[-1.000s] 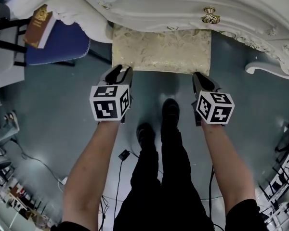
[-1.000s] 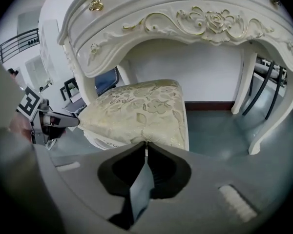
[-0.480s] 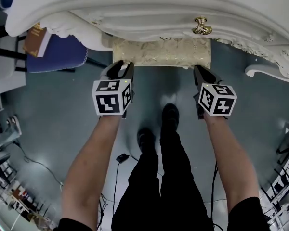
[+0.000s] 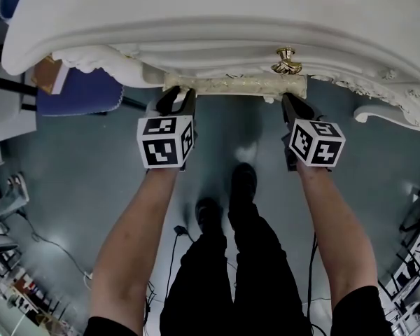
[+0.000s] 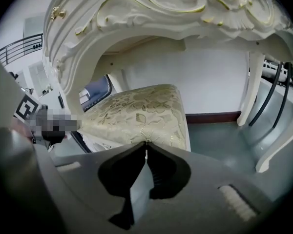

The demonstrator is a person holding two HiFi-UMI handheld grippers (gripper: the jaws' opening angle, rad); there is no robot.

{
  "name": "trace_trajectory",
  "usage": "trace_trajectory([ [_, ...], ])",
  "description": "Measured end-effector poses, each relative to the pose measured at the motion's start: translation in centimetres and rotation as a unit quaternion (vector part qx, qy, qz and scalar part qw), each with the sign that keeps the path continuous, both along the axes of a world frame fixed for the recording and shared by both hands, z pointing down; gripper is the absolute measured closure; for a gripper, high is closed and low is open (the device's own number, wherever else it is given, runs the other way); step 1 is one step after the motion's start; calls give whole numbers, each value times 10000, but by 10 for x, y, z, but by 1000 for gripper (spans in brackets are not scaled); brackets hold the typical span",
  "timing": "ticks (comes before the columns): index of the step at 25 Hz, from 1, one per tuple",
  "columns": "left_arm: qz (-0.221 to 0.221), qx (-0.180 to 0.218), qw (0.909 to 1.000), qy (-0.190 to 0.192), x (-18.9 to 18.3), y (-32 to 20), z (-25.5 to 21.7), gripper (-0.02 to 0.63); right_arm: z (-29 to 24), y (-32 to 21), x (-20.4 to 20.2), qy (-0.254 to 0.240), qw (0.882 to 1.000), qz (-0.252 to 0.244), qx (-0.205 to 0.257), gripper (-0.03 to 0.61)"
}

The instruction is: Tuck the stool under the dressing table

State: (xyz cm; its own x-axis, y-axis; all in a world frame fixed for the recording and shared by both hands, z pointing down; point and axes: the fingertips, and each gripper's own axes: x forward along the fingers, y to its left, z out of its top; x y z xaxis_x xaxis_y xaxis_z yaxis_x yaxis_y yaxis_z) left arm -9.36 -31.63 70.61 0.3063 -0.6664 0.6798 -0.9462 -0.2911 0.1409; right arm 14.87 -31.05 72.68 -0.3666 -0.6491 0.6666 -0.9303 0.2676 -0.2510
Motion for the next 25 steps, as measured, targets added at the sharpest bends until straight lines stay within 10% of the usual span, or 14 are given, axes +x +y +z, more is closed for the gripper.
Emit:
trace_trajectory([
  [25,320,-33,9991,280,15,44,-26,486,-10,-14,-7,-134,9995,222,-165,568],
])
